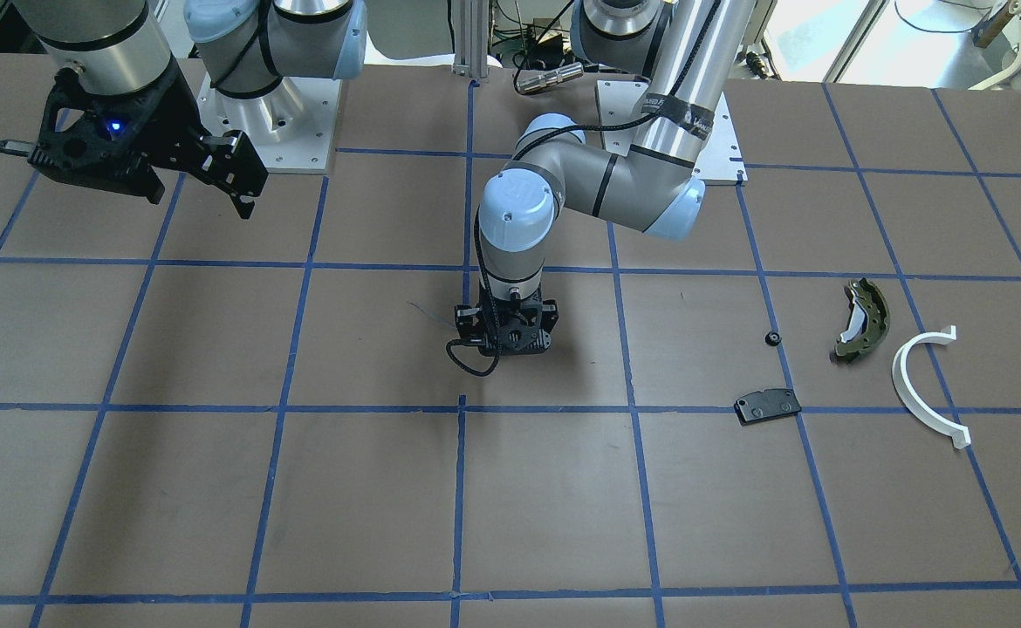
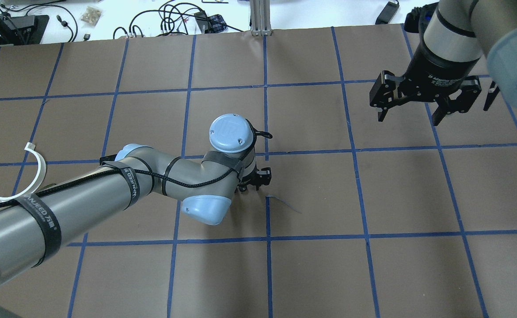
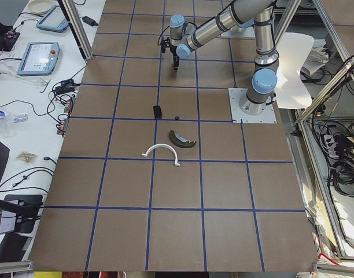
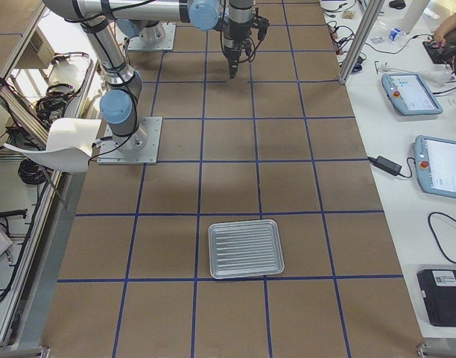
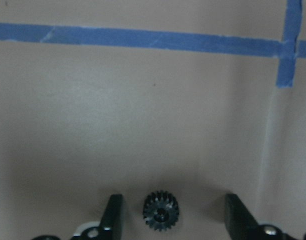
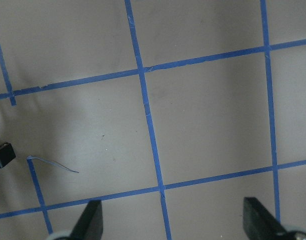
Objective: Place bearing gear from tray to pile
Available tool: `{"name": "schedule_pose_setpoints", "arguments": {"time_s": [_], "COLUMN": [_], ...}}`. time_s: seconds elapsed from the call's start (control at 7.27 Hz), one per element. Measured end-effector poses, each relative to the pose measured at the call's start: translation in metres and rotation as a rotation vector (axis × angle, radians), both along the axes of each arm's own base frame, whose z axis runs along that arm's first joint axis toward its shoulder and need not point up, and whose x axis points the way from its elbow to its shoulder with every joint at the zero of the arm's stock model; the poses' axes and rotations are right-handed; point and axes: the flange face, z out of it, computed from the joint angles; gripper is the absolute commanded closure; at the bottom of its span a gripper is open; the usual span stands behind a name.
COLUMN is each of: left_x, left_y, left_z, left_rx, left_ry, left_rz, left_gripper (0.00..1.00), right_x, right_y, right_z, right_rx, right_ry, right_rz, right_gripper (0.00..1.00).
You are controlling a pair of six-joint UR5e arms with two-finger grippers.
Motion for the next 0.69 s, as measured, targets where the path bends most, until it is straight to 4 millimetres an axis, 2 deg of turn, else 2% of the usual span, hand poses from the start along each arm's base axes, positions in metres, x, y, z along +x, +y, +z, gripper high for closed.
{"name": "schedule_pose_setpoints", "arguments": {"time_s": [0.28, 0.41, 0.55, 0.69], "left_x": [0.007, 0.018, 0.035, 0.068], "left_y": [-0.006, -0.015, -0.025, -0.038], "left_z": [0.007, 0.016, 0.028, 0.04], "left_rx": [-0.015, -0.03, -0.046, -0.041], "left_ry": [0.004, 0.006, 0.002, -0.028], "left_rz": [0.004, 0.017, 0.043, 0.053], "left_gripper": [1.0, 1.0, 1.0, 1.0], "right_x": [0.0, 0.0, 0.0, 0.0], "right_y": [0.002, 0.002, 0.002, 0.003], "right_z": [-0.002, -0.004, -0.004, -0.004], "right_rx": [0.006, 0.009, 0.011, 0.013], "right_ry": [-0.004, 0.001, 0.004, 0.005], "right_rz": [0.002, 0.002, 0.002, 0.0], "right_gripper": [0.0, 0.0, 0.0, 0.0]}}
